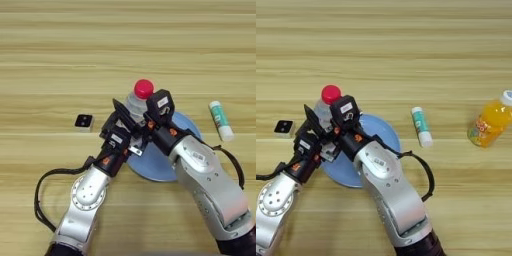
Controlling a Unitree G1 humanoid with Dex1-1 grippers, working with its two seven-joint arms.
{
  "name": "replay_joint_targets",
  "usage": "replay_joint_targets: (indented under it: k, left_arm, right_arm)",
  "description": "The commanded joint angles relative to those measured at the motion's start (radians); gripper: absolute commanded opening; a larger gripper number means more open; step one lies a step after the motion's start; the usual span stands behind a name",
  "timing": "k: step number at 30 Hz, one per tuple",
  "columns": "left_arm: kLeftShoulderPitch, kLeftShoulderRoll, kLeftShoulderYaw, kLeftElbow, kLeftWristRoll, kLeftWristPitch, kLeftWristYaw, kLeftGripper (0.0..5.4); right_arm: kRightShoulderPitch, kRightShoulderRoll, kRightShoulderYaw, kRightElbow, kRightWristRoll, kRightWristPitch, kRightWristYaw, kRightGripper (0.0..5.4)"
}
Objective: Move the objects on the table
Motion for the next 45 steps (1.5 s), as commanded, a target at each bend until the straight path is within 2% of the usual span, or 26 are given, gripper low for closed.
replay_joint_targets:
  k: [1,6,15,16,18,20,31,37,45]
  left_arm:
    - [-0.015,0.002,0.018,0.003,-0.014,0.001,0.007,3.61]
    - [-0.014,0.003,0.018,0.001,-0.017,0.000,0.004,3.41]
    - [-0.012,0.006,0.022,-0.007,-0.029,0.001,-0.003,3.38]
    - [-0.011,0.006,0.022,-0.008,-0.030,0.001,-0.003,3.38]
    - [-0.010,0.006,0.023,-0.010,-0.030,0.002,-0.004,3.38]
    - [-0.010,0.007,0.023,-0.010,-0.031,0.003,-0.004,3.31]
    - [-0.013,0.001,0.037,-0.006,-0.031,0.008,-0.003,3.18]
    - [-0.017,-0.001,0.060,-0.006,-0.036,0.013,0.008,3.16]
    - [-0.029,0.000,0.126,0.003,-0.046,0.033,0.048,3.16]
  right_arm:
    - [-0.006,0.014,-0.010,-0.014,0.010,0.001,0.000,3.10]
    - [-0.011,0.014,-0.021,0.011,0.001,-0.008,-0.008,3.10]
    - [-0.014,0.014,-0.033,0.031,-0.007,-0.021,-0.016,3.10]
    - [-0.014,0.014,-0.033,0.032,-0.008,-0.022,-0.018,3.39]
    - [-0.013,0.014,-0.033,0.033,-0.010,-0.025,-0.020,3.55]
    - [-0.013,0.012,-0.032,0.034,-0.013,-0.027,-0.020,3.93]
    - [-0.006,0.000,-0.040,-0.004,0.005,-0.073,0.008,5.22]
    - [-0.009,-0.001,-0.067,-0.008,0.009,-0.078,0.006,5.40]
    - [-0.021,-0.012,-0.161,-0.038,0.030,-0.077,-0.009,5.40]
